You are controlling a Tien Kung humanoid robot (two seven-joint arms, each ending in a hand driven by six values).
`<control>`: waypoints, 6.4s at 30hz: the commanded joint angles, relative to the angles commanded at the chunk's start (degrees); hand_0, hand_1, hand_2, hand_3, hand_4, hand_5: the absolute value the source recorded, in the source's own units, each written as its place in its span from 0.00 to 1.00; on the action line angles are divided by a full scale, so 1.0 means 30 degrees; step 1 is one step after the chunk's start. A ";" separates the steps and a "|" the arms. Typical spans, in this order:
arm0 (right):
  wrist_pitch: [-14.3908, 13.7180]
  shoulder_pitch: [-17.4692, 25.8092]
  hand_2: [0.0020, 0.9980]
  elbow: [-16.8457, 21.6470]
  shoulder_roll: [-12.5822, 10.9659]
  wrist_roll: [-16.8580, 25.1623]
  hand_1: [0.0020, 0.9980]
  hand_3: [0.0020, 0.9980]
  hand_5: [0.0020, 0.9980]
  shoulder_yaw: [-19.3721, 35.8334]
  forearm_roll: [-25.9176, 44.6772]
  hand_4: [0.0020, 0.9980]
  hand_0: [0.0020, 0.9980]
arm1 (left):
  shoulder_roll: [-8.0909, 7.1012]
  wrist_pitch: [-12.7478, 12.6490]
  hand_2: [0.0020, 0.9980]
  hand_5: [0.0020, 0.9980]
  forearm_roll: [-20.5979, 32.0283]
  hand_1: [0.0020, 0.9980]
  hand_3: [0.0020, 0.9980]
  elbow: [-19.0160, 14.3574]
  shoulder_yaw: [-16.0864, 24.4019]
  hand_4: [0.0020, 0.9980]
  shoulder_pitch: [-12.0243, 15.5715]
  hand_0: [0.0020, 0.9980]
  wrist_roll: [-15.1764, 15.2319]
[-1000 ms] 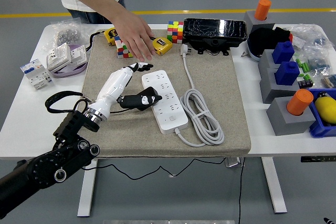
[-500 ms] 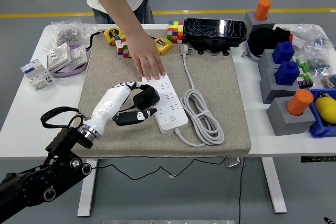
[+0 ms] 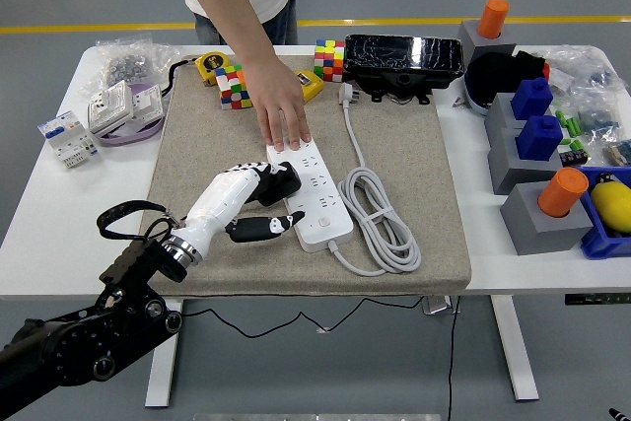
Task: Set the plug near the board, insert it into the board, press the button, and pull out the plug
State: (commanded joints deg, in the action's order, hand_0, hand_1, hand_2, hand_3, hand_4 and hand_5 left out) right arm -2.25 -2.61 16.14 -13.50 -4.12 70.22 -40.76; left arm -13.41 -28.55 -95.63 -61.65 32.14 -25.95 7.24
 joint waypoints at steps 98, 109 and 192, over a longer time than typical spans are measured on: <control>-0.0041 0.0036 0.61 0.0206 -0.0112 0.0072 0.63 0.55 0.40 0.0016 -0.0183 0.88 0.52 | -0.0856 0.9201 0.12 0.23 -0.0420 0.05 0.89 -0.5781 -0.1307 0.83 -0.0994 0.08 -0.9800; -0.0052 0.0069 0.61 0.0200 -0.0094 0.0074 0.63 0.55 0.40 0.0183 -0.0213 0.88 0.52 | -0.1148 0.7146 0.16 0.25 0.3263 0.06 0.68 -0.7489 -0.0282 0.82 -0.0779 0.14 -0.5254; -0.0028 0.0010 0.61 0.0193 -0.0156 0.0062 0.63 0.55 0.40 -0.0078 -0.0125 0.88 0.52 | -0.0972 1.0010 0.11 0.25 0.1395 0.05 0.86 -0.5943 -0.0123 0.82 -0.0848 0.10 -0.9618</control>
State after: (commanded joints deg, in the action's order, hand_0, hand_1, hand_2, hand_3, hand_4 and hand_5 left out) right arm -2.34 -2.58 16.72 -13.97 -3.94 69.99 -41.14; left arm -16.33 1.47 -91.45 -79.48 31.77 -28.49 -21.61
